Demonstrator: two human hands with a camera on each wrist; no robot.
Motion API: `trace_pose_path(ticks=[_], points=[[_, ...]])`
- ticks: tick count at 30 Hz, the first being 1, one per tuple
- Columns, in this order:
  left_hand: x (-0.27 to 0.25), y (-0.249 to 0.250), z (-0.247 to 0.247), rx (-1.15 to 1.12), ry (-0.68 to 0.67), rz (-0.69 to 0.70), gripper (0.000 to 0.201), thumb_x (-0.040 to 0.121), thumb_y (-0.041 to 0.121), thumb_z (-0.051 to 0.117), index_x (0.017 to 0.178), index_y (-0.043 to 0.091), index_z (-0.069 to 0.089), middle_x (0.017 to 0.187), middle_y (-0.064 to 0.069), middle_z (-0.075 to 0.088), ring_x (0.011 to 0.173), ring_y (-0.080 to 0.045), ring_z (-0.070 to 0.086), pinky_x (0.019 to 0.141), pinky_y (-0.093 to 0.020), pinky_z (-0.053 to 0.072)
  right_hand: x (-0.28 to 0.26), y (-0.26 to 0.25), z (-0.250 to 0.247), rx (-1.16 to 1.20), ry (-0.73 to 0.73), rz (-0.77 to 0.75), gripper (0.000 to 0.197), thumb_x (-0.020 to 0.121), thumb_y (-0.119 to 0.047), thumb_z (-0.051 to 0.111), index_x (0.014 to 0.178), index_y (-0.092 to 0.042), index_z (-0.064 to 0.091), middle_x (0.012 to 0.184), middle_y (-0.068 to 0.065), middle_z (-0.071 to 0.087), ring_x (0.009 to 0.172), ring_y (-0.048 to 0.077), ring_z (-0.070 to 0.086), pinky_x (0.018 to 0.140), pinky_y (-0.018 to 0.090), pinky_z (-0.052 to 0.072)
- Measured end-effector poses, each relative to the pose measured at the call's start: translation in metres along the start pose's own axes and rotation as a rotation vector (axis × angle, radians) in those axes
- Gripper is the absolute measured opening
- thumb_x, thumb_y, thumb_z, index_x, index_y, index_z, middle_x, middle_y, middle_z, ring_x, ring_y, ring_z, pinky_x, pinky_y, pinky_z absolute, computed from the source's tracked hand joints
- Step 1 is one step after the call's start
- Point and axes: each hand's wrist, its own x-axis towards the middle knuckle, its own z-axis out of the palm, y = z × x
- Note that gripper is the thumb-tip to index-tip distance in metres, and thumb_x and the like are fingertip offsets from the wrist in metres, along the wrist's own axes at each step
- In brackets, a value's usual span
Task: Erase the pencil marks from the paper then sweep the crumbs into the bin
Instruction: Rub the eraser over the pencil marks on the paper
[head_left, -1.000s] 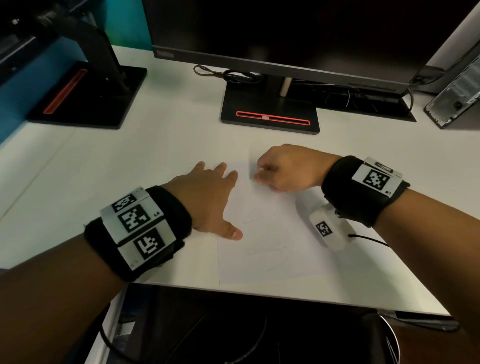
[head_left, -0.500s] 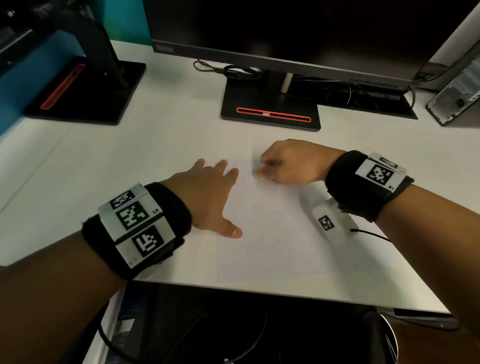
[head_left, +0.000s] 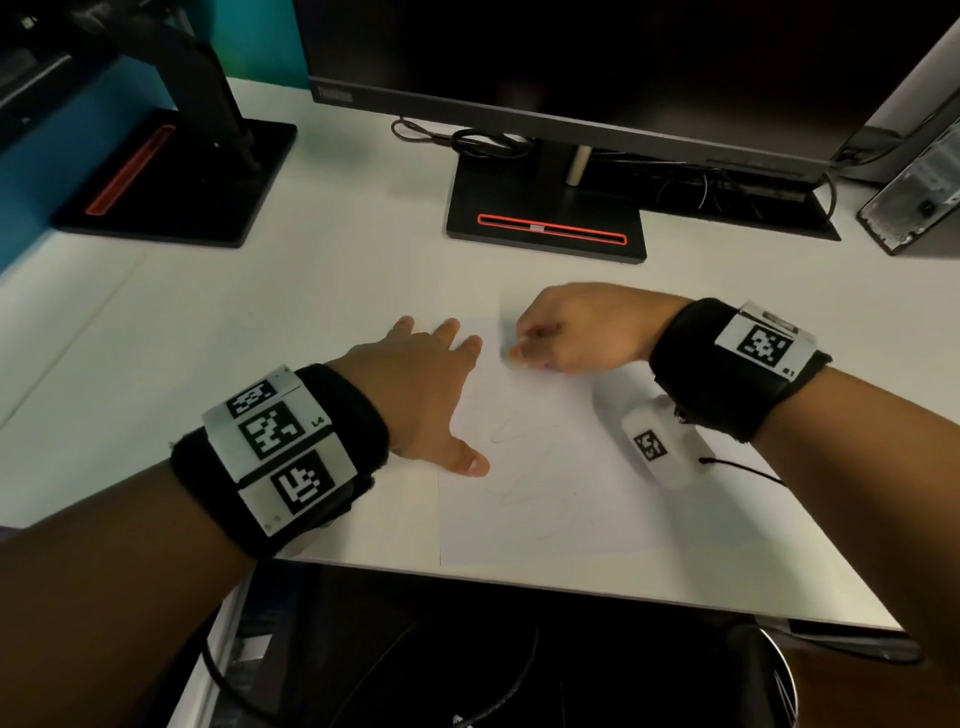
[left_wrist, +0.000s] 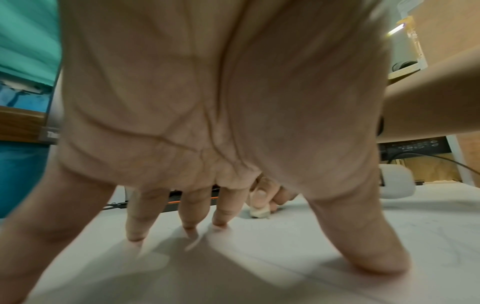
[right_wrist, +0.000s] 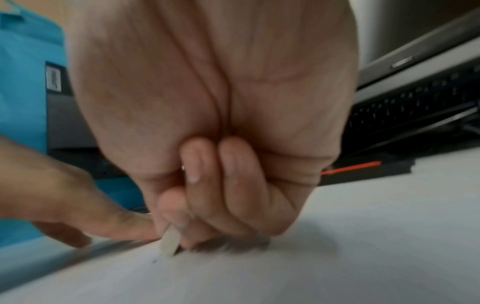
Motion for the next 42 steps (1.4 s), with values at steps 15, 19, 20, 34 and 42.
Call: trace_pose_path(ticks=[15,19,20,34,42], points=[[-0.003,0.001,0.000,0.027,0.015,-0.018,0.125,0.072,0.082,0.061,0.159,0.027,-0.010,0.167,0.003,-0.014,0.153,-0.035,-0.006,0.117,-0.055,0.028,0.002,-0.011,0.010,0.025,-0.065,-0.043,0.042,0.102,-0.045,0.050,0.066,-0.024,0.054,0.063,-0.005,0.052,0.060,0.015,0.048,0.065,0.030,0.044],[-0.005,0.002,-0.001,0.034,0.021,-0.019,0.123,0.073,0.082,0.060,0.159,0.028,-0.009,0.167,0.004,-0.014,0.153,-0.034,-0.006,0.116,-0.056,0.029,0.006,-0.009,0.004,-0.023,0.051,-0.045,0.042,0.103,-0.043,0.048,0.070,-0.018,0.055,0.069,0.000,0.054,0.066,0.018,0.050,0.066,0.031,0.039],[-0.005,0.002,-0.001,0.034,0.023,-0.019,0.123,0.072,0.082,0.060,0.159,0.029,-0.009,0.167,0.004,-0.014,0.153,-0.034,-0.006,0.116,-0.056,0.029,0.005,-0.011,0.007,-0.016,0.027,-0.071,0.041,0.103,-0.042,0.048,0.071,-0.018,0.057,0.068,-0.002,0.055,0.065,0.016,0.050,0.066,0.030,0.040],[-0.006,-0.002,0.003,0.041,0.042,-0.016,0.129,0.069,0.087,0.056,0.159,0.023,-0.010,0.166,0.011,-0.013,0.153,-0.030,-0.006,0.114,-0.055,0.031,0.006,-0.012,0.005,-0.015,0.016,-0.062,0.044,0.103,-0.044,0.049,0.065,-0.022,0.051,0.064,-0.006,0.051,0.060,0.013,0.046,0.066,0.030,0.038],[-0.005,-0.004,0.004,0.046,0.044,-0.013,0.129,0.069,0.088,0.055,0.158,0.023,-0.010,0.167,0.010,-0.013,0.154,-0.030,-0.006,0.115,-0.057,0.029,0.008,-0.014,0.004,0.003,-0.055,-0.062,0.043,0.102,-0.045,0.050,0.071,-0.016,0.057,0.066,-0.001,0.051,0.063,0.017,0.047,0.067,0.032,0.044]])
